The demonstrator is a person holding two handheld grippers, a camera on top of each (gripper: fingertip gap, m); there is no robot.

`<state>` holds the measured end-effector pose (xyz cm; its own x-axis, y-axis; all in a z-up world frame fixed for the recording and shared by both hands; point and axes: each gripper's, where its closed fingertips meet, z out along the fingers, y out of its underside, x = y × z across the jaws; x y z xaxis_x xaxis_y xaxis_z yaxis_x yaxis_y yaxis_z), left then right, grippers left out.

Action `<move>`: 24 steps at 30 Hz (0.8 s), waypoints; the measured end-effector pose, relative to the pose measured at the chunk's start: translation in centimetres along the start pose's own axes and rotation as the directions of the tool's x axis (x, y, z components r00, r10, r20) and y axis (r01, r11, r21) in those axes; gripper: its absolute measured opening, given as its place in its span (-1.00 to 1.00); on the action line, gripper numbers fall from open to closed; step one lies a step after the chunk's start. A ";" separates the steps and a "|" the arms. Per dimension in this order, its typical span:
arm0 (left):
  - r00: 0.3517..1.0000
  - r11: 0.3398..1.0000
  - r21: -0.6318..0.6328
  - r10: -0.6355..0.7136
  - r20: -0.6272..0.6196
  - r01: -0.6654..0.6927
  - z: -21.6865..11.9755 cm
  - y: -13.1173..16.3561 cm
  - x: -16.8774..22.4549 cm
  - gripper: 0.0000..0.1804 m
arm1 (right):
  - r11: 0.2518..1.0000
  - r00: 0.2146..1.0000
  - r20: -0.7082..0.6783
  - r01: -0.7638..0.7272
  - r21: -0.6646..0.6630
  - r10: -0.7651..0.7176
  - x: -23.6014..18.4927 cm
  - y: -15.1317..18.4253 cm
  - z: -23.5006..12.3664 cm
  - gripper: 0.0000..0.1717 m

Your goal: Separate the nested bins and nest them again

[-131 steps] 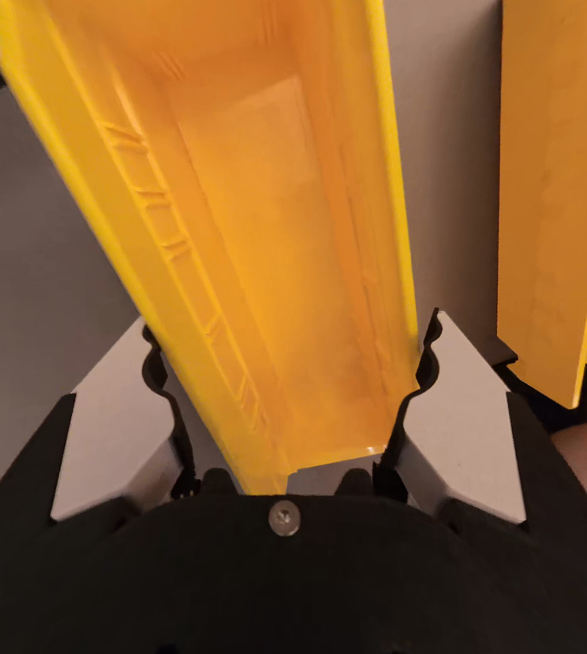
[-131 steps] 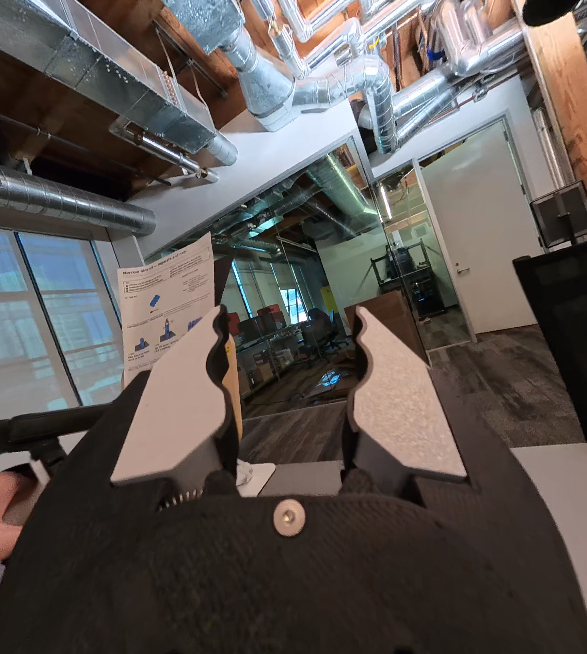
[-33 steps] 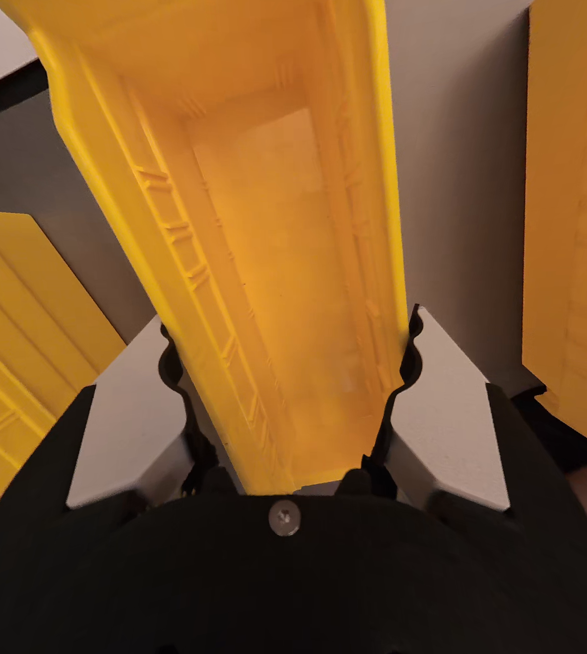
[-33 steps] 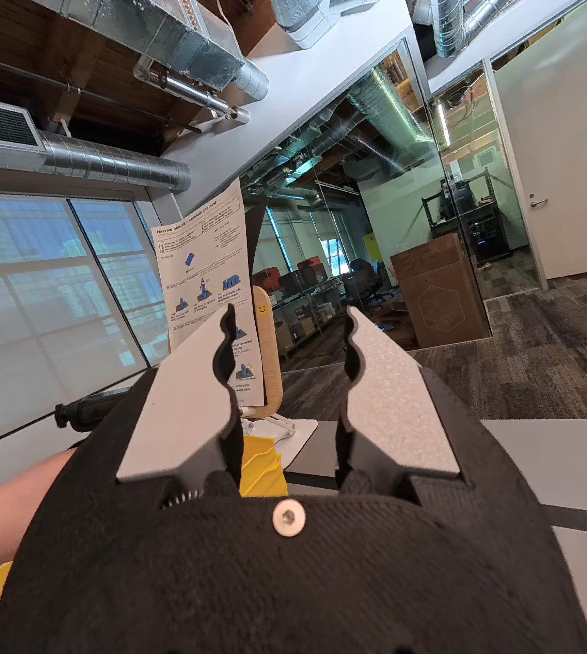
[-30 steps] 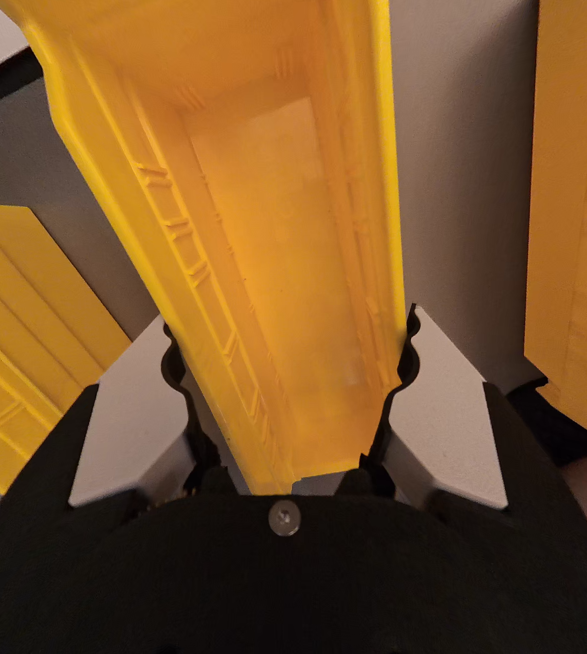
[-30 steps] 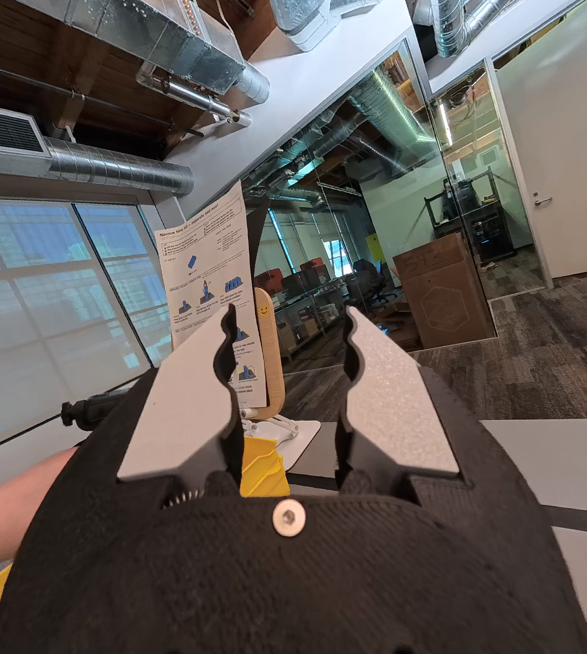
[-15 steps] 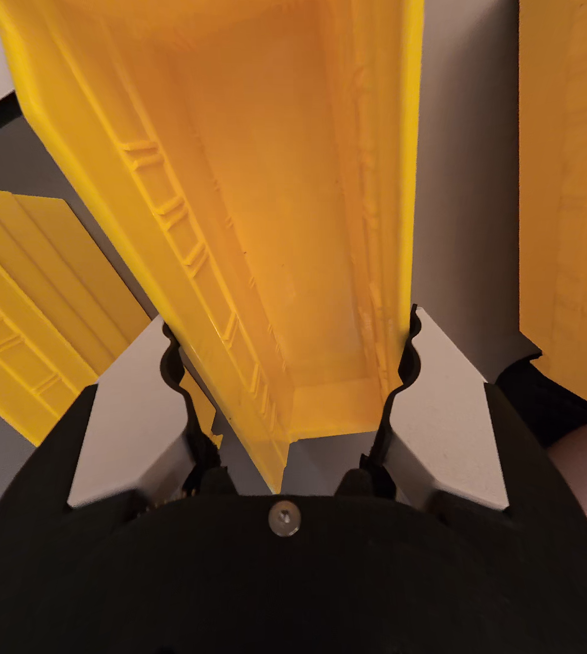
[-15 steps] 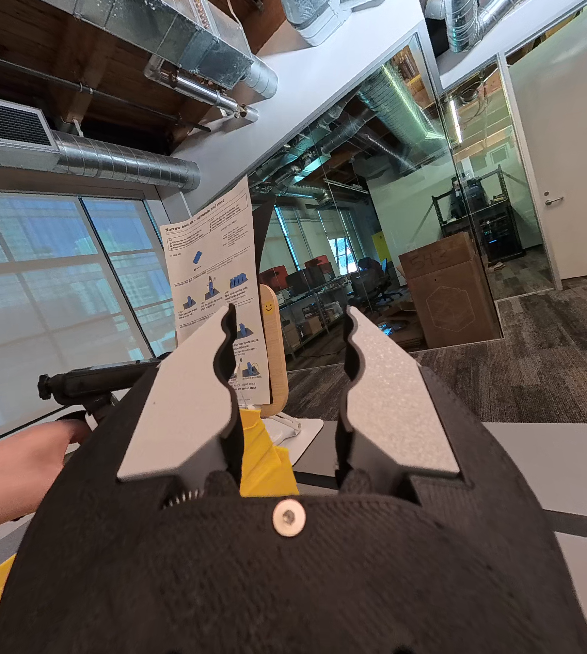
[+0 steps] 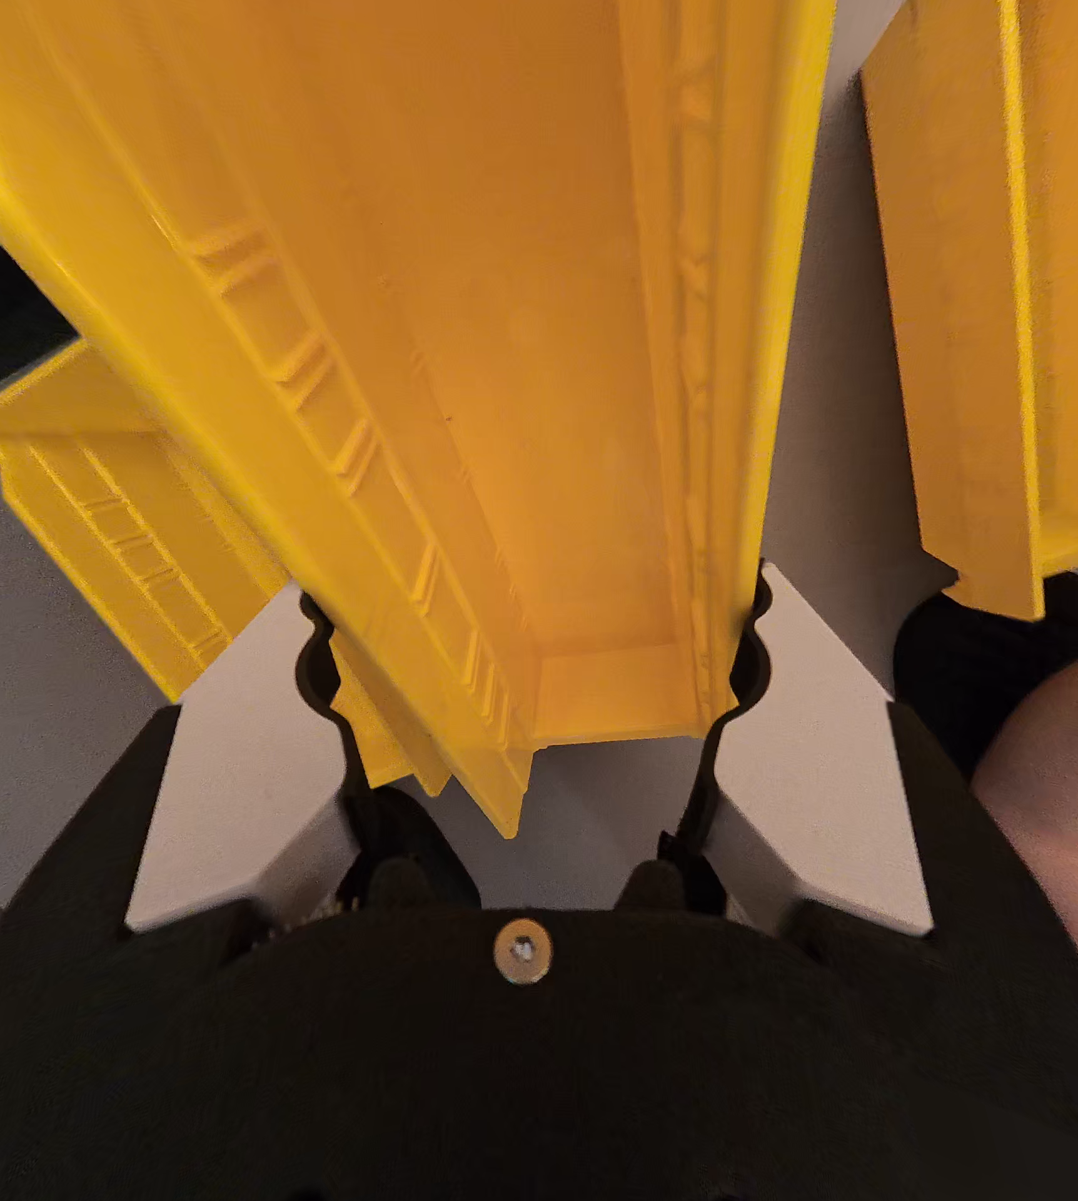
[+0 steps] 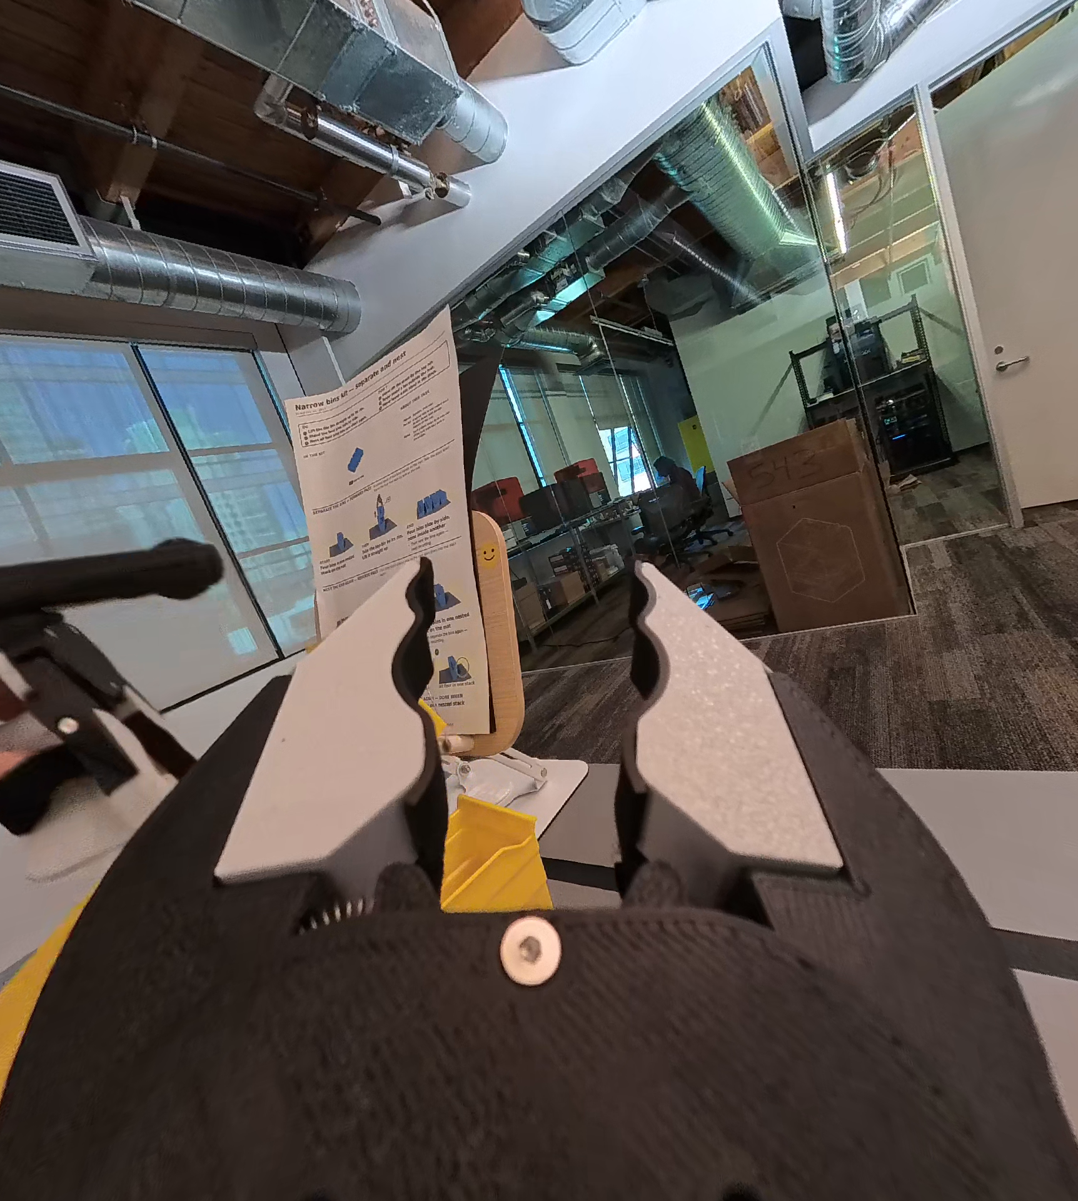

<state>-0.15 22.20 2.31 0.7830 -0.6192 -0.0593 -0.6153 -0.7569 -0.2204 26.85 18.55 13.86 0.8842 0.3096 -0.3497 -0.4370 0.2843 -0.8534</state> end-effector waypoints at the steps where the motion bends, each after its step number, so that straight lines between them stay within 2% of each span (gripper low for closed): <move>1: 1.000 1.000 0.015 -0.001 -0.020 0.001 -1.0 0.2 -0.2 0.39 | 1.000 1.000 -0.001 0.001 0.000 -0.001 0.0 0.0 0.0 -0.30; 6: 0.996 0.997 0.070 -0.028 -0.088 0.034 -6.3 2.0 -4.1 0.39 | 1.000 1.000 0.002 0.012 -0.007 -0.012 -0.4 0.1 0.1 -0.30; 10: 0.994 0.991 0.077 -0.106 -0.004 0.106 -9.5 4.5 -11.7 0.39 | 0.999 1.000 0.002 0.031 -0.018 -0.031 -0.7 0.2 0.3 -0.30; 13: 0.989 0.987 0.072 -0.145 0.039 0.142 -10.3 7.1 -17.9 0.40 | 0.999 0.999 0.002 0.042 -0.026 -0.042 -0.9 0.3 0.4 -0.30; 17: 0.963 0.962 0.048 -0.268 -0.022 0.269 -7.3 10.9 -24.1 0.39 | 0.998 0.999 -0.002 0.054 -0.028 -0.054 -1.1 0.3 0.6 -0.31; 24: 0.951 0.952 0.006 -0.307 0.022 0.307 3.2 14.9 -31.4 0.37 | 0.990 0.993 0.008 0.116 -0.080 -0.116 -2.5 1.5 1.6 -0.31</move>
<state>-33.58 31.03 -2.24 0.9358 -0.3523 -0.0100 -0.3447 -0.9090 -0.2342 23.70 19.67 14.02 0.9275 0.2821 -0.2453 -0.3168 0.2449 -0.9163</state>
